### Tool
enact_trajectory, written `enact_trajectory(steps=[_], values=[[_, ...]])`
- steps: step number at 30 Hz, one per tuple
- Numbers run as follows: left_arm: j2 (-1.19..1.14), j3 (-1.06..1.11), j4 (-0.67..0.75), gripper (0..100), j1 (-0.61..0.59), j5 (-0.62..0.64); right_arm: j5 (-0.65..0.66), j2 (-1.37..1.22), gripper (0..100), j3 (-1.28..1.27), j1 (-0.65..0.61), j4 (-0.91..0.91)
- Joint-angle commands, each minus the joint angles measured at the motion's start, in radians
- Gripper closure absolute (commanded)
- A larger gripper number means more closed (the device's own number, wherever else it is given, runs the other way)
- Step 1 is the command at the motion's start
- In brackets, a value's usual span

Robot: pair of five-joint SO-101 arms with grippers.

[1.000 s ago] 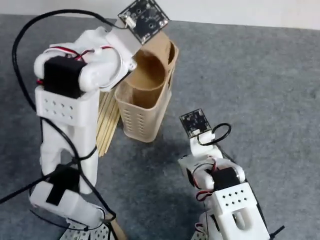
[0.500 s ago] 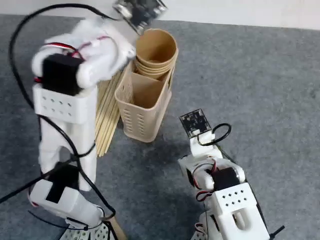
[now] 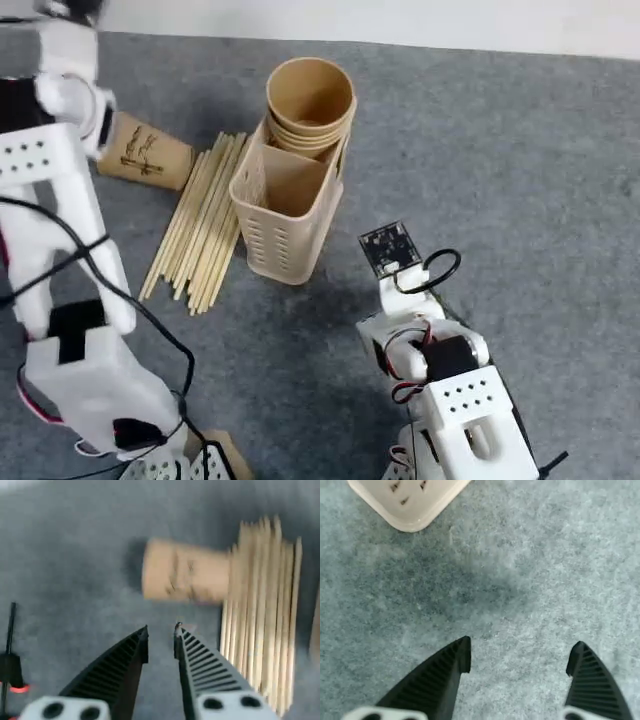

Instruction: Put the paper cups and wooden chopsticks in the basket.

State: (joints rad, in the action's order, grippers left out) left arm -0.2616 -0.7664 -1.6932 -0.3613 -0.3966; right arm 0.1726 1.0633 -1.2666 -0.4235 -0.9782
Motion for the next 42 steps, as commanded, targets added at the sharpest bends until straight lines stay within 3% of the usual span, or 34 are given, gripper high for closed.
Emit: enact_trajectory(steps=[1,9,12,18,21,32,36,42], values=[[-0.082,0.001,0.106,88,-0.117,0.054,0.008,0.015,68.9,0.004,-0.002,0.012],[-0.371,-0.050,0.477,80,-0.193,0.275,0.006,0.015,68.9,0.002,-0.005,0.013],[-0.479,-0.140,0.560,80,-0.202,0.278,0.006,0.015,68.9,0.001,-0.005,0.013],[-0.707,-0.340,0.559,80,-0.168,0.186,0.006,0.012,68.9,0.001,-0.005,0.030],[-0.779,-0.426,0.488,80,-0.133,0.178,0.005,0.012,68.9,0.001,-0.005,0.033],[-0.777,-0.835,0.008,80,0.096,0.172,0.005,0.015,68.9,0.001,-0.005,0.033],[-0.782,-0.872,-0.058,80,0.171,0.144,0.006,0.015,68.9,0.001,-0.005,0.033],[-0.736,-0.895,-0.064,80,0.182,0.143,0.009,0.015,68.9,0.001,-0.005,0.033]])
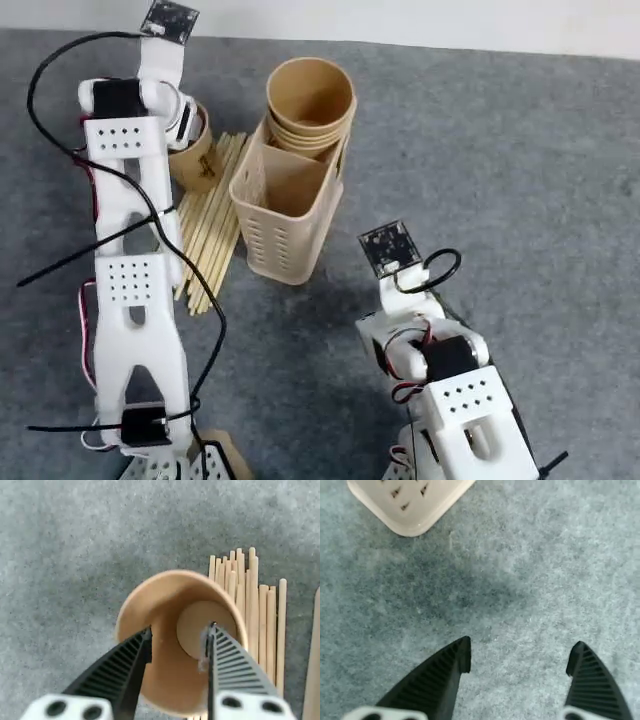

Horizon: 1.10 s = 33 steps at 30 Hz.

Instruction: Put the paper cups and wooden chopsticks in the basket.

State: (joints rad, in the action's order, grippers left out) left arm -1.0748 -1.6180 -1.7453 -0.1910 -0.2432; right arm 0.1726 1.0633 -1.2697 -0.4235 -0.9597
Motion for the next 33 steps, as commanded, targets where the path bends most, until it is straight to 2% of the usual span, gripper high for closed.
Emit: enact_trajectory(steps=[1,7,11,16,18,22,26,33], values=[[0.094,-0.044,-0.014,80,0.012,-0.011,0.009,0.015,68.9,0.004,-0.005,0.015],[0.243,-0.044,-0.012,80,0.030,-0.083,0.011,0.015,68.9,0.004,-0.005,0.015],[0.325,-0.044,-0.008,80,-0.035,-0.084,0.011,0.015,68.9,0.004,-0.005,0.015],[0.291,-0.044,-0.012,80,-0.147,-0.084,0.011,0.015,68.9,0.004,-0.005,0.015],[0.268,-0.044,-0.015,79,-0.156,-0.086,0.011,0.015,68.9,0.004,-0.005,0.015],[0.248,-0.036,-0.028,72,-0.134,-0.086,0.009,0.013,68.9,0.004,-0.005,0.015],[0.312,0.124,-0.029,72,-0.099,-0.086,0.008,0.012,68.9,0.004,-0.005,0.015],[0.593,0.613,-0.023,72,-0.013,-0.032,0.011,0.013,68.9,0.004,-0.005,0.015]])
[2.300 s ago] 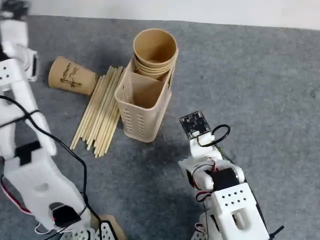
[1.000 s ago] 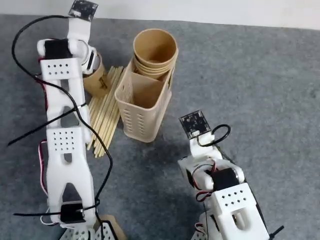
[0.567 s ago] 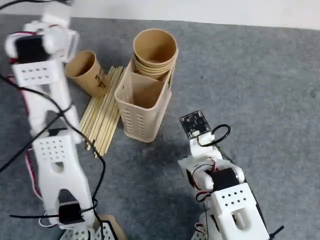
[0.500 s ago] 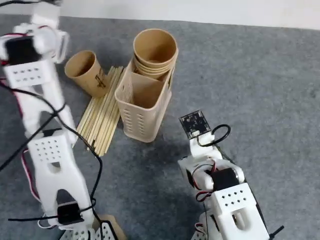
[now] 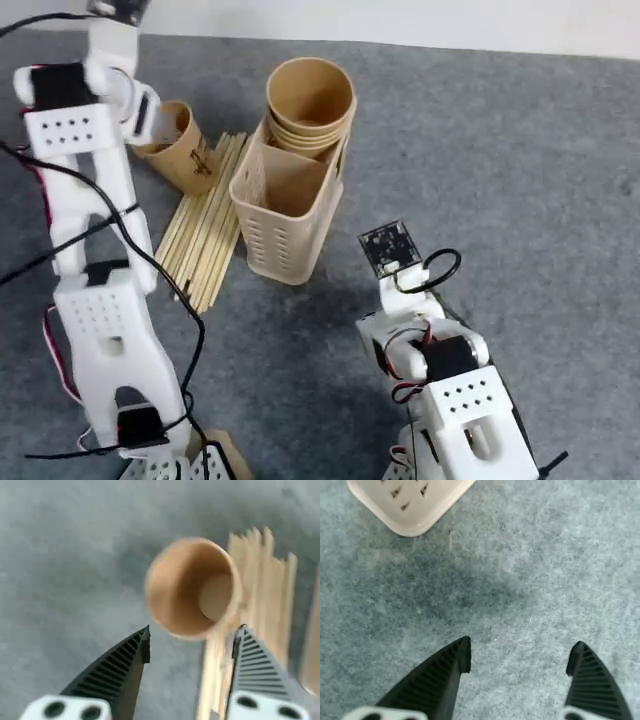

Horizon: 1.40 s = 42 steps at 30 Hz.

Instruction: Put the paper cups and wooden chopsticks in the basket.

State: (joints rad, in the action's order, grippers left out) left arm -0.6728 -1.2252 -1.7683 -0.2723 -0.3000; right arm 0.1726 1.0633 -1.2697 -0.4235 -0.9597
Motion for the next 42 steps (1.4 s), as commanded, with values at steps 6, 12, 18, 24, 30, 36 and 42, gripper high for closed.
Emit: enact_trajectory(steps=[6,12,18,24,30,36,42], values=[[0.252,0.252,0.012,72,0.096,0.054,0.011,0.015,68.9,0.004,-0.005,0.015],[0.166,0.252,0.100,72,0.093,0.054,0.008,0.013,68.9,0.004,-0.005,0.015],[0.067,0.252,0.140,72,0.102,0.054,0.009,0.013,68.9,0.004,-0.005,0.015],[-0.033,0.249,0.186,77,0.093,0.052,0.009,0.015,68.9,0.004,-0.005,0.015],[-0.082,0.249,0.201,93,0.105,-0.031,0.009,0.013,68.9,0.004,-0.005,0.015],[0.007,0.133,0.176,100,0.104,-0.098,0.008,0.013,68.9,0.004,-0.005,0.015],[0.206,-0.205,0.029,100,0.222,-0.097,0.005,0.015,68.9,0.004,-0.005,0.015]])
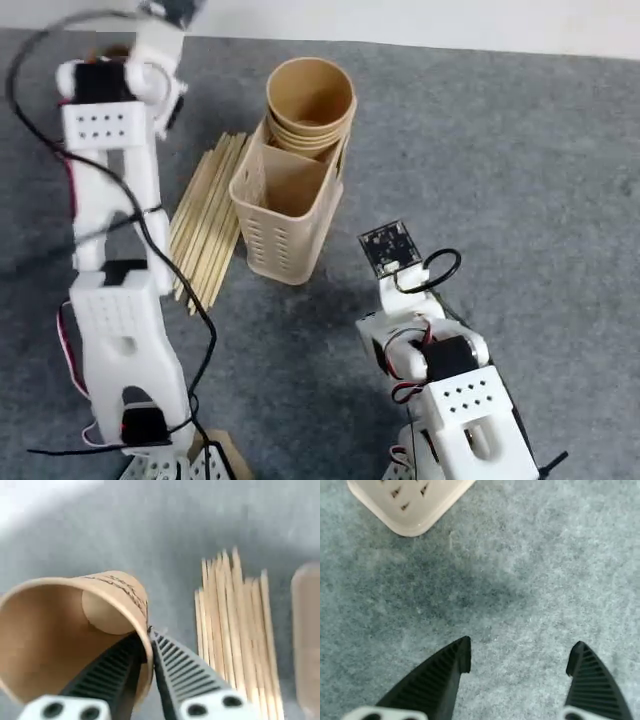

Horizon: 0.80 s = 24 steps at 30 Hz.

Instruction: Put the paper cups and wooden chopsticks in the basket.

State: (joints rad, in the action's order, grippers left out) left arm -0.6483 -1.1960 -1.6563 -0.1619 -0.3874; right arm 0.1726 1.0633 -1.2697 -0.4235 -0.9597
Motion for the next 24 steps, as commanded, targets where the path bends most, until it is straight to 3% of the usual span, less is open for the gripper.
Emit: enact_trajectory(steps=[1,5,9,18,24], values=[[0.222,-0.280,-0.098,100,0.160,-0.011,0.005,0.015,68.9,0.004,-0.005,0.015],[0.390,-0.283,-0.104,100,0.371,-0.011,0.005,0.015,68.9,0.002,-0.005,0.015],[0.472,-0.093,-0.097,100,0.515,-0.009,0.005,0.015,68.9,0.002,-0.005,0.015],[0.470,0.252,0.106,100,0.503,0.061,0.005,0.015,68.9,0.002,-0.005,0.015],[0.470,0.309,0.097,100,0.512,0.066,0.005,0.015,68.9,0.002,-0.005,0.015]])
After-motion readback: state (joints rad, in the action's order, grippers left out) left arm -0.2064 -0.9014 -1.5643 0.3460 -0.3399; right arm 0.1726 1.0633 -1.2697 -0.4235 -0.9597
